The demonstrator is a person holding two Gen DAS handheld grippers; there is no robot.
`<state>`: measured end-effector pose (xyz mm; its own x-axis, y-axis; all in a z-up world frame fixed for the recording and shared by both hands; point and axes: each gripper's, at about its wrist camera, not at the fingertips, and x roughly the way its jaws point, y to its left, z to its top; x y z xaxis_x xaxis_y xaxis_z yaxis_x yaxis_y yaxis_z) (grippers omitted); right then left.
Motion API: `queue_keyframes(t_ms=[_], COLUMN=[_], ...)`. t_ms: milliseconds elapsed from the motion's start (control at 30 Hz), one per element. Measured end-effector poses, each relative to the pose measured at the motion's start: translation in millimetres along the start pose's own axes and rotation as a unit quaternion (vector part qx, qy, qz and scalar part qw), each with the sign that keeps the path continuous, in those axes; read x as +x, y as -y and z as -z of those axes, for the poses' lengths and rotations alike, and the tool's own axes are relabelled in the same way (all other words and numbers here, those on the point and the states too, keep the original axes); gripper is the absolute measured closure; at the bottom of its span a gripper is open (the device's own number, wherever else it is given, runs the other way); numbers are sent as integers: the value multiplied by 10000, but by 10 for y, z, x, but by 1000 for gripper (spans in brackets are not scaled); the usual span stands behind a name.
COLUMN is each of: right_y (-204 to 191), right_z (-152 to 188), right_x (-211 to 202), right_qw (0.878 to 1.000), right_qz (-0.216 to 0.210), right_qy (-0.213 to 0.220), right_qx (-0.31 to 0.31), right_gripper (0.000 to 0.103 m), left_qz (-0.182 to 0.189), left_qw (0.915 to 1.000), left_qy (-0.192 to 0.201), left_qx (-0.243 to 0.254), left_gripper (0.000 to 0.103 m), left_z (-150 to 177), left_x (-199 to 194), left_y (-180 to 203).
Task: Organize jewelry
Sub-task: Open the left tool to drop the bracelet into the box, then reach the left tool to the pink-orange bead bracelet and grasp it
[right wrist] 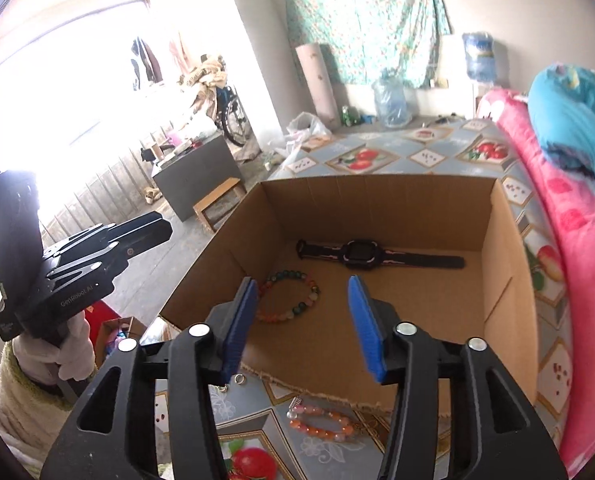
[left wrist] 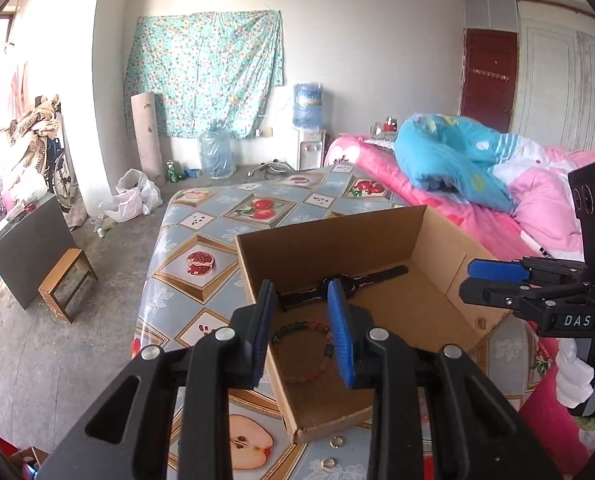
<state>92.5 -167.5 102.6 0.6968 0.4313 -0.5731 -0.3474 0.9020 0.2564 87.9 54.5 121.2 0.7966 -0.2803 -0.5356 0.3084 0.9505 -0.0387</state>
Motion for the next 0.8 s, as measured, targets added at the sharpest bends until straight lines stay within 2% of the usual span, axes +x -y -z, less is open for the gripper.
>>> queue_keyframes(t_ms=[133, 200, 300, 467, 633, 700, 800], right_y=[-115, -150, -153, 9, 71, 107, 174], right_z=[265, 435, 655, 987, 1166, 1191, 1152], right_x=[-331, -368, -360, -292, -226, -201, -227], right_qw=[9981, 9959, 9942, 9956, 9937, 9927, 9918], right_qz=[270, 549, 854, 810, 937, 979, 1039], right_qy=[487, 612, 598, 248, -206, -331, -236], right_qx=[-258, -376, -268, 398, 584, 626, 700], right_gripper=[25, 18, 18, 19, 53, 60, 64], left_qz=[108, 164, 294, 309, 489, 524, 574], left_qw=[9996, 9994, 9989, 9981, 9951, 9945, 9939], left_qy=[104, 58, -95, -490, -769, -802, -774], left_qx=[-225, -299, -359, -204, -375, -427, -541], left_gripper=[67, 61, 59, 56, 56, 56, 56], left_z=[225, 368, 581, 913, 1058, 1058, 1017], left_x=[-266, -340, -390, -286, -29, 54, 107], left_y=[-55, -70, -43, 108, 179, 199, 186])
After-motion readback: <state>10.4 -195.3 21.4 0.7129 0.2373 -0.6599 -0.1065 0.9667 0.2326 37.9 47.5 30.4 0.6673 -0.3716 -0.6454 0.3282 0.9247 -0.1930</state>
